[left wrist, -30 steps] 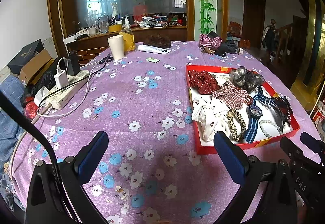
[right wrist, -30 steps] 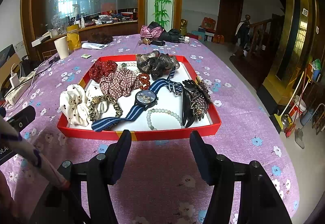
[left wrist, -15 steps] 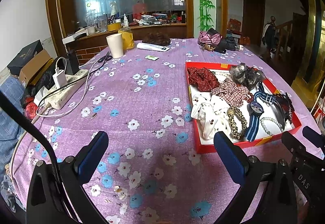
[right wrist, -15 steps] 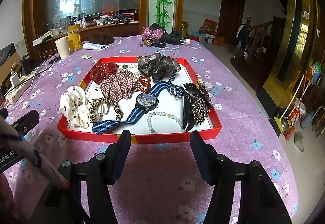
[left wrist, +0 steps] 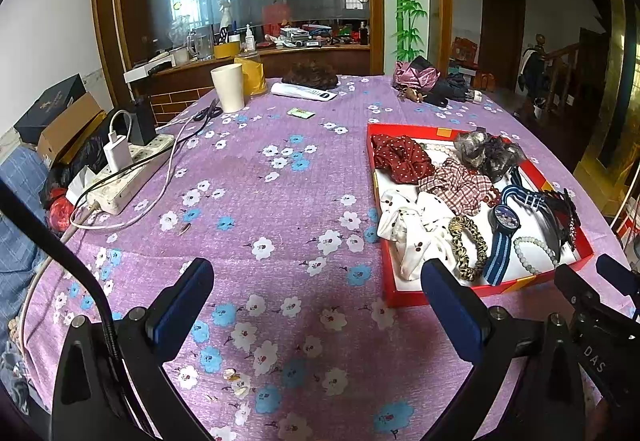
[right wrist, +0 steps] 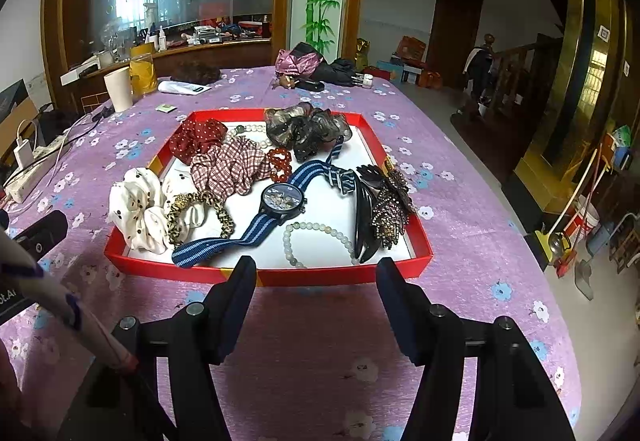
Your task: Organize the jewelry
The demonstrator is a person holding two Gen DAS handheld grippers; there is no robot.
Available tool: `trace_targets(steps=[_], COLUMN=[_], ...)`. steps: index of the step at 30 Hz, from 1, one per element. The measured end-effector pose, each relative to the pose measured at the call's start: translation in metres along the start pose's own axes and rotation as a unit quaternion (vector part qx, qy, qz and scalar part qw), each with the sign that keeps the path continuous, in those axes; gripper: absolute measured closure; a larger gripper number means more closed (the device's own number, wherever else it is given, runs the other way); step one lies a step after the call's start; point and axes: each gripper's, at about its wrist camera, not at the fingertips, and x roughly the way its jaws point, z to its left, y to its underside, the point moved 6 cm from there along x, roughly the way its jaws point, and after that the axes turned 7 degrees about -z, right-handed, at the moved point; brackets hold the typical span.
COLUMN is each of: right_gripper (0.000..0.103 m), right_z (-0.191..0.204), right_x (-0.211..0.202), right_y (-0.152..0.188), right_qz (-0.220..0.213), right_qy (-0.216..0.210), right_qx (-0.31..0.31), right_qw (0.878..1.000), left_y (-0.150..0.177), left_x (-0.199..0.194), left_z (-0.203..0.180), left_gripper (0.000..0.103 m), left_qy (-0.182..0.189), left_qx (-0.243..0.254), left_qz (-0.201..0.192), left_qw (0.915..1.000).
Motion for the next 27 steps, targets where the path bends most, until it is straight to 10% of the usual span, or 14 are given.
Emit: trace_targets(steps=[27], right_gripper=[0.036], right_z=[-0.0029], right_x=[-0.0001], right_y=[0.0020], right_qz=[0.006], right_qy=[0.020], right_qx=[-0.019], right_qw=[1.000], left_y=[-0.0012], left_x=[0.0002], left_z=[-0.0089], left_gripper=[0.000], left_qy=[-0.005], left_qx=[0.018], left_qz=[-0.002], left_qw=[0.9998])
